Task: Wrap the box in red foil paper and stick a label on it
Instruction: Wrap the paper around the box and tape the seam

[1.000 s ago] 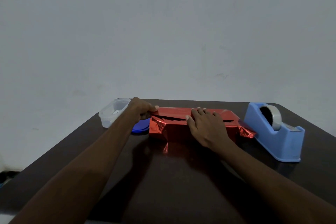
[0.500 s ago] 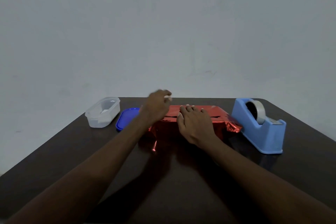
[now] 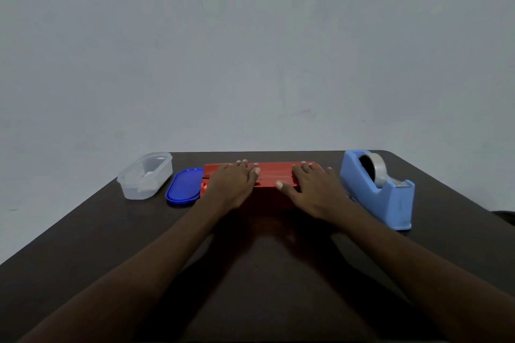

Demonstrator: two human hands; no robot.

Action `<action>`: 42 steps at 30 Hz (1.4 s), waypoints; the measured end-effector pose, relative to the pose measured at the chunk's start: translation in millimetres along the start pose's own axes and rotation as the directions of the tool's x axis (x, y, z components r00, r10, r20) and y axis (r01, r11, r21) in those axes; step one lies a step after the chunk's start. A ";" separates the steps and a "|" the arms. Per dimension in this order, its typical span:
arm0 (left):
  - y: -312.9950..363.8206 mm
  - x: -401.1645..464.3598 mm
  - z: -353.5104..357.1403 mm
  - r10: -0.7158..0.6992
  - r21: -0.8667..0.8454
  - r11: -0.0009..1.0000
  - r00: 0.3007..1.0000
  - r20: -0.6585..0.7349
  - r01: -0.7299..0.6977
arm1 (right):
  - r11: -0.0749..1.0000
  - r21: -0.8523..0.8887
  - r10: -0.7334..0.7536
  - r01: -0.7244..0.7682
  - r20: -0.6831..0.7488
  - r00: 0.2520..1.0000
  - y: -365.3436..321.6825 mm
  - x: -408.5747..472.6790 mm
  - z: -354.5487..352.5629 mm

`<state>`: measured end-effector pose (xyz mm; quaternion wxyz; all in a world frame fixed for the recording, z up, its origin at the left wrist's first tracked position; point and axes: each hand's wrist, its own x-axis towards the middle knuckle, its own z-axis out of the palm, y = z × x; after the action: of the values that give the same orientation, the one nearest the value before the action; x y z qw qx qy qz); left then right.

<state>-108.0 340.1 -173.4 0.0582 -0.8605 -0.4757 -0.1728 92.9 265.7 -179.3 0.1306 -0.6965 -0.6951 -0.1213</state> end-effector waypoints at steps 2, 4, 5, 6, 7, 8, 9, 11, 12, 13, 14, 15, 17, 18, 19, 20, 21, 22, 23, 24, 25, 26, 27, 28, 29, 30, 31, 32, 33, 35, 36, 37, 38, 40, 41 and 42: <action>-0.2 0.9 1.7 -0.015 0.024 1.000 1.000 -0.002 0.015 | 1.000 0.002 0.004 -0.004 0.006 1.000 8.4 -7.0 -2.9; -0.5 0.8 3.9 -0.038 0.025 0.999 0.999 -0.014 0.039 | 1.000 0.006 -0.001 0.001 0.013 1.000 11.6 -10.6 -6.0; 0.1 -0.3 3.6 -0.045 0.021 0.999 0.999 -0.026 0.045 | 1.000 -0.001 -0.001 0.001 0.015 1.000 11.9 -11.0 -6.5; 1.0 -1.2 3.0 -0.049 0.017 0.999 0.998 -0.035 0.050 | 1.000 -0.012 0.003 -0.003 0.020 1.000 12.0 -11.0 -6.5; 1.4 -3.1 1.5 -0.050 0.018 0.999 0.998 -0.043 0.050 | 1.000 -0.024 0.013 -0.012 0.025 1.000 10.4 -10.8 -6.8; 3.2 -3.9 0.7 -0.045 0.020 0.999 0.998 -0.050 0.046 | 0.999 -0.040 0.027 -0.026 0.024 0.999 9.5 -9.8 -7.4; 4.6 -4.8 -0.5 -0.042 0.024 0.999 0.997 -0.058 0.043 | 0.998 -0.052 0.038 -0.037 0.017 0.999 7.0 -7.8 -8.5; 4.3 -5.1 -0.7 -0.047 0.023 0.999 0.997 -0.067 0.048 | 0.998 -0.043 0.034 -0.034 -0.011 0.999 -1.8 -1.4 -11.4; 4.0 -5.1 -0.1 -0.052 0.015 0.998 0.996 -0.075 0.053 | 1.000 -0.028 0.009 -0.010 -0.021 1.000 -6.6 2.0 -12.8; 3.2 -5.3 1.1 -0.055 0.011 0.998 0.995 -0.088 0.057 | 1.000 -0.009 -0.028 0.028 -0.024 0.999 -12.2 5.3 -13.8; 2.3 -6.4 1.7 -0.058 0.006 0.998 0.993 -0.106 0.059 | 0.998 0.014 -0.068 0.068 -0.013 0.998 -17.4 8.2 -13.6; 1.8 -7.2 2.5 -0.057 0.000 0.998 0.991 -0.123 0.058 | 0.994 0.041 -0.098 0.097 0.011 0.995 -20.8 9.0 -11.8; 0.8 -8.5 2.5 -0.047 0.001 0.999 0.986 -0.161 0.048 | 0.990 0.064 -0.127 0.123 0.060 0.990 -21.8 7.6 -6.6; 0.6 -9.2 1.8 -0.039 0.015 0.999 0.983 -0.181 0.042 | 0.990 0.055 -0.136 0.133 0.059 0.989 -19.1 5.8 -4.1; 1.0 -10.5 0.3 -0.028 0.036 0.999 0.980 -0.198 0.036 | 0.989 0.046 -0.141 0.139 0.043 0.989 -15.8 3.6 -2.7; 0.6 -11.0 -1.2 -0.018 0.056 0.998 0.977 -0.212 0.030 | 0.989 0.040 -0.142 0.141 0.025 0.990 -12.3 1.7 -2.2; 0.5 -11.4 -2.7 -0.008 0.069 0.997 0.975 -0.224 0.024 | 0.990 0.035 -0.139 0.139 0.009 0.990 -9.0 -0.9 -3.2; 0.6 -11.6 -4.1 0.000 0.077 0.997 0.974 -0.228 0.018 | 0.990 0.027 -0.137 0.137 0.000 0.991 -4.9 -2.8 -3.2; 1.1 -12.0 -5.1 0.007 0.088 0.996 0.974 -0.226 0.013 | 0.990 0.024 -0.138 0.138 -0.001 0.990 -1.4 -4.2 -3.1; 1.7 -12.4 -5.9 0.017 0.108 0.994 0.977 -0.214 0.006 | 0.990 0.033 -0.138 0.138 0.002 0.990 1.2 -5.2 -2.9; 2.5 -12.3 -6.4 0.025 0.130 0.991 0.980 -0.198 0.001 | 0.989 0.047 -0.138 0.138 0.002 0.990 2.6 -6.3 -3.8; 3.0 -11.6 -6.9 0.032 0.148 0.989 0.981 -0.189 -0.004 | 0.989 0.062 -0.137 0.137 -0.001 0.991 2.7 -7.5 -5.4; 3.5 -10.4 -7.9 0.035 0.154 0.988 0.981 -0.190 -0.005 | 0.989 0.070 -0.134 0.134 -0.006 0.991 2.0 -8.4 -7.5; 4.4 -9.0 -9.4 0.041 0.136 0.991 0.979 -0.201 -0.013 | 0.988 0.075 -0.132 0.133 -0.017 0.991 0.5 -8.8 -9.8; 6.5 -8.3 -11.2 0.049 0.091 0.995 0.979 -0.199 -0.032 | 0.988 0.076 -0.133 0.134 -0.023 0.991 -0.8 -9.0 -11.2; 9.4 -7.3 -13.2 0.062 0.032 0.998 0.983 -0.174 -0.057 | 0.988 0.075 -0.132 0.134 -0.028 0.991 -1.6 -9.0 -11.7; 13.0 -6.5 -15.7 0.079 -0.026 0.996 0.989 -0.122 -0.082 | 0.988 0.074 -0.130 0.132 -0.039 0.991 -1.8 -8.4 -11.8; 15.9 -5.2 -17.0 0.098 -0.077 0.992 0.994 -0.056 -0.102 | 0.989 0.069 -0.129 0.133 -0.053 0.990 -0.4 -7.0 -10.0; 17.2 -3.7 -17.1 0.115 -0.094 0.989 0.993 0.012 -0.113 | 0.990 0.053 -0.129 0.133 -0.069 0.989 0.8 -6.3 -9.7; 15.9 -1.5 -15.0 0.143 -0.061 0.989 0.985 0.097 -0.138 | 0.991 0.020 -0.128 0.131 -0.089 0.988 3.7 -5.3 -9.7; 13.4 -1.2 -14.0 0.151 -0.056 0.988 0.983 0.103 -0.145 | 0.991 0.010 -0.130 0.132 -0.090 0.987 3.7 -5.5 -11.2; 11.6 -1.4 -14.0 0.150 -0.061 0.988 0.984 0.097 -0.145 | 0.991 0.006 -0.130 0.131 -0.086 0.988 3.0 -6.0 -12.6; 10.6 -2.4 -14.7 0.150 -0.065 0.987 0.985 0.082 -0.145 | 0.992 0.011 -0.126 0.127 -0.089 0.988 2.9 -6.4 -13.6; 10.4 -5.1 -15.2 0.144 -0.048 0.989 0.988 0.051 -0.141 | 0.992 0.038 -0.113 0.116 -0.089 0.990 5.7 -7.8 -14.3; 9.7 -6.3 -14.5 0.137 -0.042 0.990 0.990 0.030 -0.136 | 0.993 0.045 -0.109 0.113 -0.073 0.991 7.4 -8.7 -15.4; 8.3 -7.1 -13.2 0.128 -0.046 0.991 0.992 0.005 -0.127 | 0.993 0.043 -0.106 0.108 -0.050 0.993 9.3 -9.8 -16.9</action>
<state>-107.7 326.4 -163.0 0.0479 -0.8909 -0.4159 -0.1762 102.4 250.6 -167.0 0.1562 -0.6521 -0.7306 -0.1287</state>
